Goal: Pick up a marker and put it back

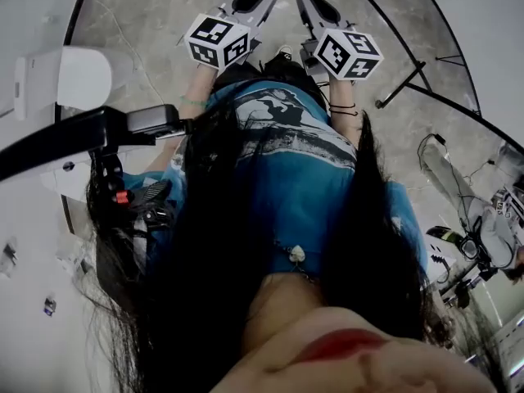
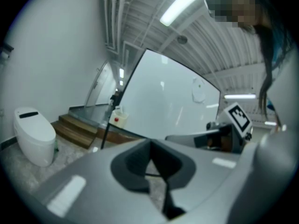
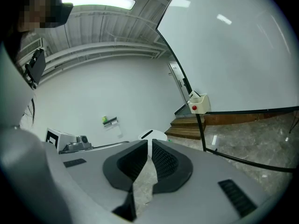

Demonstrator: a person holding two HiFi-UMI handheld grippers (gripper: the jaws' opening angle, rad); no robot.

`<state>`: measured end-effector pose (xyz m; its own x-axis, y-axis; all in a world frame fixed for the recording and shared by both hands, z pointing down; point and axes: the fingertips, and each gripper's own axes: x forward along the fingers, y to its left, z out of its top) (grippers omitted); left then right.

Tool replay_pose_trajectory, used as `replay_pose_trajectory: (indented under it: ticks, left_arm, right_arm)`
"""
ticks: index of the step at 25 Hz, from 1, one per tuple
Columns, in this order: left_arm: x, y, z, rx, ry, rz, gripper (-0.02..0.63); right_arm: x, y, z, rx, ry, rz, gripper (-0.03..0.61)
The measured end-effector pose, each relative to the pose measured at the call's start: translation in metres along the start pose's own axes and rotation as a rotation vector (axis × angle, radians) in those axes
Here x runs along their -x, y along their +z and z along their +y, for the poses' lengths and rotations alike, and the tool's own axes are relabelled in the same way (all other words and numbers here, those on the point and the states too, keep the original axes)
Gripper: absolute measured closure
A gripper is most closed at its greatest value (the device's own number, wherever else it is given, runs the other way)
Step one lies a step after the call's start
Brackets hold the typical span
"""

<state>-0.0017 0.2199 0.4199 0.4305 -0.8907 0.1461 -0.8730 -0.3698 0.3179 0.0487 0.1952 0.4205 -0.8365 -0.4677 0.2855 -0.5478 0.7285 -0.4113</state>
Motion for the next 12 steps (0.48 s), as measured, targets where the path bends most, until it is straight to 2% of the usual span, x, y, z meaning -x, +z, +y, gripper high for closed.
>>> replay_pose_trajectory:
  ticks: [12]
  left_arm:
    - [-0.0020, -0.0014, 0.0025, 0.006, 0.007, 0.001, 0.614]
  right_arm:
    - [-0.0001, 0.0000, -0.0040, 0.001, -0.003, 0.003, 0.542]
